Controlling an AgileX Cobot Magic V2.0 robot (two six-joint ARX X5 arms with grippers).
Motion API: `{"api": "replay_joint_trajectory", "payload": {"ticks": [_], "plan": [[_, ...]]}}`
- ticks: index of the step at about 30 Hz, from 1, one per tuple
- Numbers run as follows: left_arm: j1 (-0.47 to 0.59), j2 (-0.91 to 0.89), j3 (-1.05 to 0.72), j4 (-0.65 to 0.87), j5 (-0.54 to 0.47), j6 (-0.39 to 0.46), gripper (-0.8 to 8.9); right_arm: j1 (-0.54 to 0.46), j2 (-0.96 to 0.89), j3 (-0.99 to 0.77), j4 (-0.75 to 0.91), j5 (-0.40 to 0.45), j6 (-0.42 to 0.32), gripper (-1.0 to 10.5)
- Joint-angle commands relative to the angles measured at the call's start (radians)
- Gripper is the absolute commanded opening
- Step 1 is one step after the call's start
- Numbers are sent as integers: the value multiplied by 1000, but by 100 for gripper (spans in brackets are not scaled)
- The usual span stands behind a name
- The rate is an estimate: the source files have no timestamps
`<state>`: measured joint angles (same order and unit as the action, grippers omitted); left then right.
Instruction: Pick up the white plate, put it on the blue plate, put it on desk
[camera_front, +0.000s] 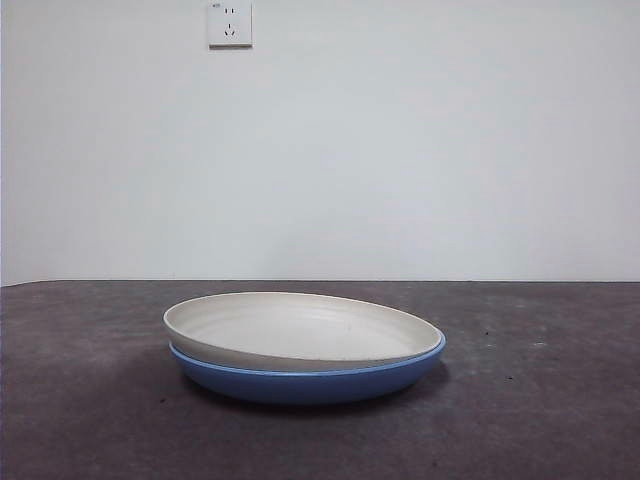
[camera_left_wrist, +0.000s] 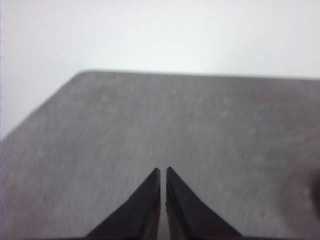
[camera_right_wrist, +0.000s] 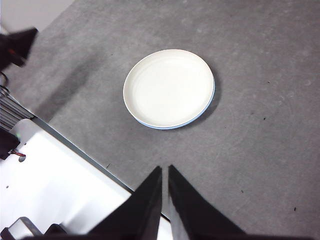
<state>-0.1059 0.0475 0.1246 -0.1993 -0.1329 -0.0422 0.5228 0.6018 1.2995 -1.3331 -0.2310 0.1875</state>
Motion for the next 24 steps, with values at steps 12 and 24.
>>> {"api": "replay_joint_trajectory", "payload": {"ticks": [12,24], "plan": [[40,-45,-113,55,3,9,19,5,4,16,-21,3,3,17],[97,-45,-113,7,133,23,19,5,4,16,-21,3,3,17]]}}
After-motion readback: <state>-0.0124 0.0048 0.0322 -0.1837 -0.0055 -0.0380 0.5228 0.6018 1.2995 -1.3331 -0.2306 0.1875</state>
